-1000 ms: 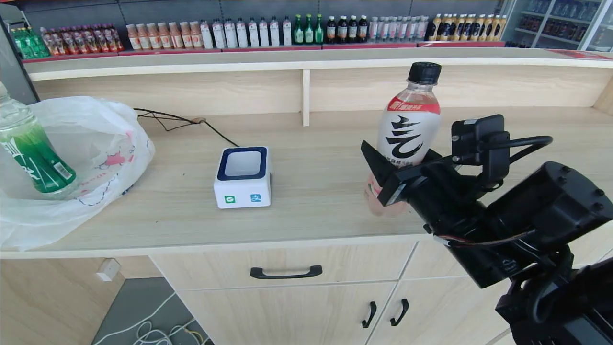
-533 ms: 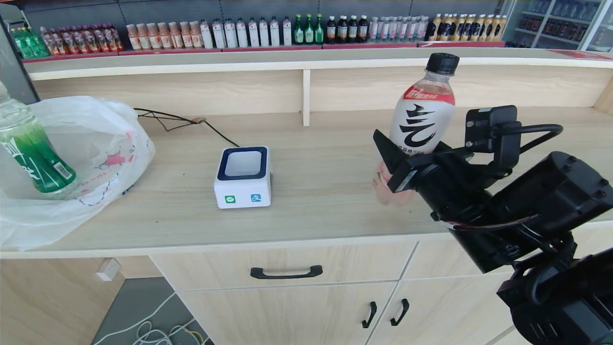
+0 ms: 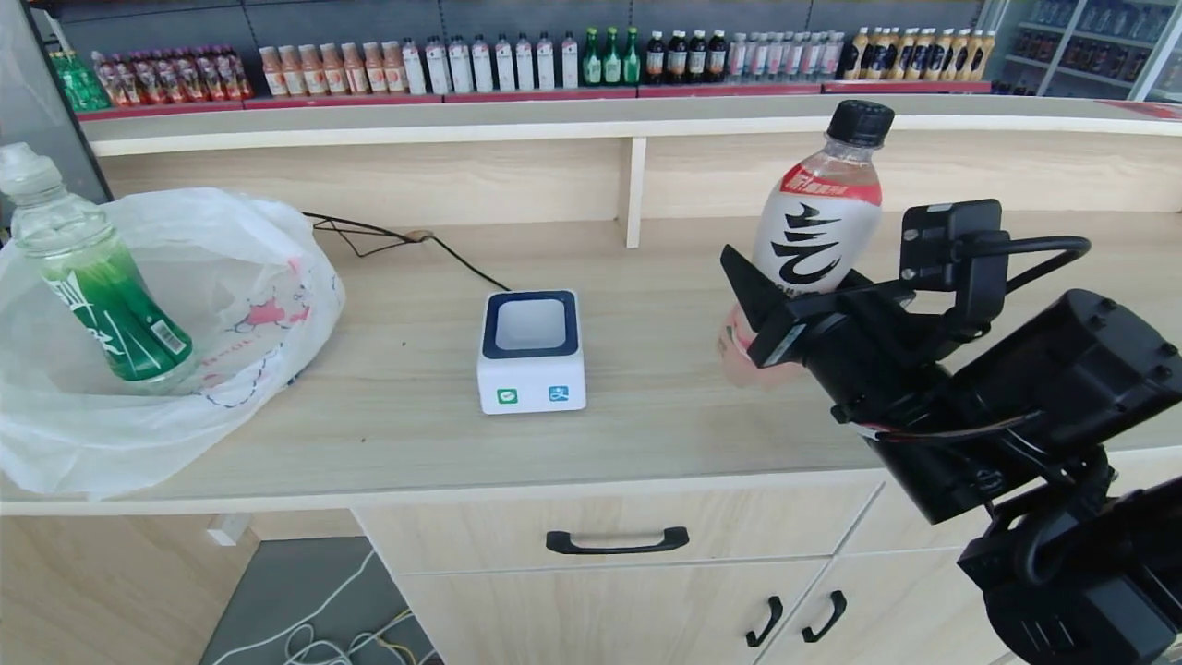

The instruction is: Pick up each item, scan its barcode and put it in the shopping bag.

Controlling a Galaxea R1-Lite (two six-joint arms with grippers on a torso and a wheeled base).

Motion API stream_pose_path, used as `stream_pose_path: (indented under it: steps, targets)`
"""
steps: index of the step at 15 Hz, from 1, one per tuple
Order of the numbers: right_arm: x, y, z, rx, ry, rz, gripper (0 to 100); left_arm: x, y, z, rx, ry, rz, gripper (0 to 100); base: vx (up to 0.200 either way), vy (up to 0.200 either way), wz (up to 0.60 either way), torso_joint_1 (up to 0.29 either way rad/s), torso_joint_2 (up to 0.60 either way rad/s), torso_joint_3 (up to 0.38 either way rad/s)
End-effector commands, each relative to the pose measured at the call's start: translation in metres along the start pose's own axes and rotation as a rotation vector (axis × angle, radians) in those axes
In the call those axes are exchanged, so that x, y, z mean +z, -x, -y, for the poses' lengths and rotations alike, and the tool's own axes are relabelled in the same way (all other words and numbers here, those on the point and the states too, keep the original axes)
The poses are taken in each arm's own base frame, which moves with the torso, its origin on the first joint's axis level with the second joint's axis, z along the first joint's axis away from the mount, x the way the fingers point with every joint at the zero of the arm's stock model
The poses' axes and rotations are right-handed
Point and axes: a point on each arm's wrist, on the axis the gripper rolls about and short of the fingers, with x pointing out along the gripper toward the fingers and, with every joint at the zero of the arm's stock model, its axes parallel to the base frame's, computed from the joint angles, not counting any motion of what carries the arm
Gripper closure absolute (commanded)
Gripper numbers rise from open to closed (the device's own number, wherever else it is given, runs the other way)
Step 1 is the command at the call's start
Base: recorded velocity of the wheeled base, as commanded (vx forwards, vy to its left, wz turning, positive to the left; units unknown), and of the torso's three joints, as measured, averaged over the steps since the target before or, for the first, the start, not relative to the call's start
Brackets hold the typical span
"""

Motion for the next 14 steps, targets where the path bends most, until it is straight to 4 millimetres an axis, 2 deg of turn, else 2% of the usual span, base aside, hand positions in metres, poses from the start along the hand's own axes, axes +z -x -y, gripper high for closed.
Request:
stream_pose_path:
  steps: [1,11,14]
  targets:
    - [0.000,0.000,0.000,0.001,0.000,0.000,100,0.000,0.000,0.000,0.000,0.000,0.000,0,0.000,0.200,0.00,-0.012,0.00,0.007]
    - [0.010,0.001,0.001,-0.008,-0.005,0.026,100,0.000,0.000,0.000,0.000,0.003,0.000,0,0.000,0.200,0.00,0.006,0.00,0.003]
    - [0.025,-0.007,0.007,-0.113,-0.018,0.087,100,0.000,0.000,0.000,0.000,0.002,0.000,0,0.000,0.200,0.00,0.002,0.00,0.002]
